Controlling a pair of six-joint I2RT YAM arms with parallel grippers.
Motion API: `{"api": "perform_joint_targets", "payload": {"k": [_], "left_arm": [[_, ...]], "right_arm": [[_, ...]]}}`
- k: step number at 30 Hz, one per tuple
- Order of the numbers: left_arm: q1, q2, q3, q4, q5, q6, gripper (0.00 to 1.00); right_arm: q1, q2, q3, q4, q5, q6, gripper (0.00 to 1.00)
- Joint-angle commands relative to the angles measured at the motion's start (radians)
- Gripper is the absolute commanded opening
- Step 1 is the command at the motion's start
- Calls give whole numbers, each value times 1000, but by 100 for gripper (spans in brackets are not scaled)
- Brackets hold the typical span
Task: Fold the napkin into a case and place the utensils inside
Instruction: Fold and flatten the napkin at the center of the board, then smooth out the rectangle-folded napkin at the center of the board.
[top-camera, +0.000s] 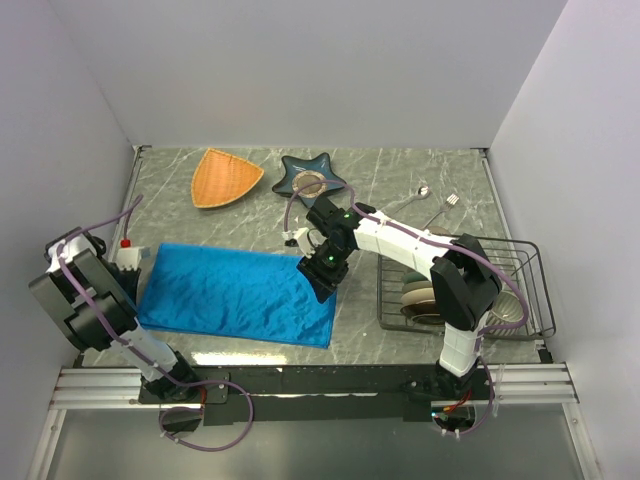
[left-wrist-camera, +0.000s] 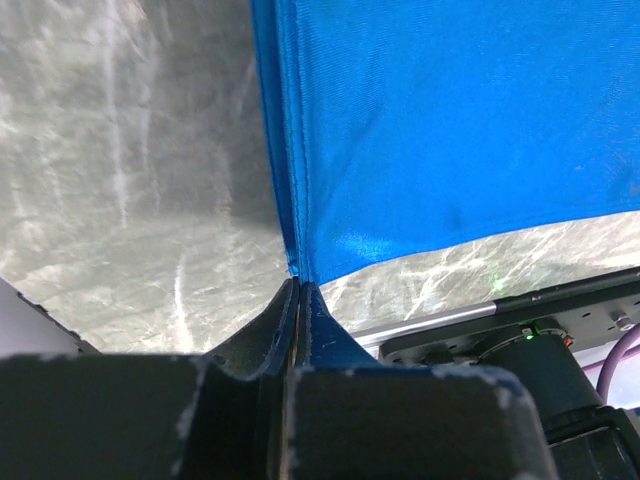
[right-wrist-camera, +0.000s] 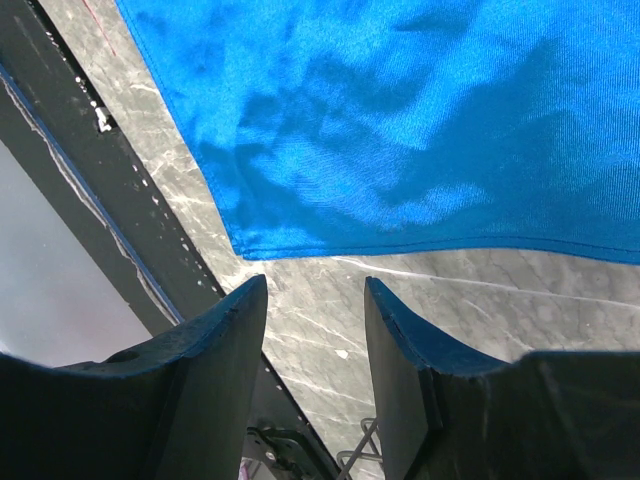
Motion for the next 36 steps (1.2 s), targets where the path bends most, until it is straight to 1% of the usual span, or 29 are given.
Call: {"api": "perform_joint_targets", "payload": {"k": [1,7,9,16,18,19,22,25,29,30,31,32,33,34,35,36], "left_arm": [[7,-36,-29,-18,-31,22,1],[7,-28,-44,1,-50,12,1],[7,-24,-44,13,-50,5,4],[7,24,16,22,-41,-28,6],[5,42,32,16,-33,-36,19],[7,44,36,7,-21,-33,28],[7,30,46,-5,7,-28,37],[7,-4,86,-19,64,-21,44],[7,-100,177,-51,222,10,48],[7,-122,198,-58,319,39,49],[2,-140,201,-52,358,44,49],[-19,-178,198,-38,399,35,49],[-39,-194,185,-13,458,9,49],[-67,-203,174,-6,485,-8,48],[-141,-212,162,13,501,-39,47],[-183,-211,134,49,544,-112,46]], "right_arm": [[2,-3,38,-8,-10,-2,52],[3,-6,21,3,-15,-4,52],[3,-6,18,6,-16,-2,52],[3,0,16,16,-22,-2,52],[3,-3,15,16,-21,-4,52],[2,-3,13,16,-19,-5,52],[0,-3,16,16,-15,-11,52],[-21,1,39,15,-21,-8,51],[-70,11,88,21,-55,7,50],[-81,15,113,24,-61,15,50],[-93,20,124,39,-61,19,49],[-94,26,134,47,-61,25,48],[-97,41,154,64,-64,38,47],[-95,49,164,75,-73,47,46],[-94,67,171,88,-81,59,45],[-95,78,184,123,-87,94,42]]}}
